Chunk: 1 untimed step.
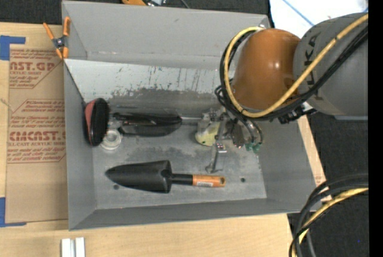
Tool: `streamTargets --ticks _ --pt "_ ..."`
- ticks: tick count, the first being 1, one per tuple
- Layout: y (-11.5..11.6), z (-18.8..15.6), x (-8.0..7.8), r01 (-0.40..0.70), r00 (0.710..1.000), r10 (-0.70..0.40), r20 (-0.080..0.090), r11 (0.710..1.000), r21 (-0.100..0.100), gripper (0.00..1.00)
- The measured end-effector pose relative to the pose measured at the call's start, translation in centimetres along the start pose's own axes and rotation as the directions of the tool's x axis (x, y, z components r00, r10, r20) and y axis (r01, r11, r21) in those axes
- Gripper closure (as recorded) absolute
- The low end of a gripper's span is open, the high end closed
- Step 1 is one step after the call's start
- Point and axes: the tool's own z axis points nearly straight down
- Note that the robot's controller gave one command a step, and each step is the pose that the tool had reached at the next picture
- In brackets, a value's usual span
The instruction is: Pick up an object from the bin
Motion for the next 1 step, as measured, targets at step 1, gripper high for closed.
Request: streamTargets --ticks 1 --pt "0.00 0.00 0.00 0.000 1.000 0.000 0.000 1.000 0.000 0.00"
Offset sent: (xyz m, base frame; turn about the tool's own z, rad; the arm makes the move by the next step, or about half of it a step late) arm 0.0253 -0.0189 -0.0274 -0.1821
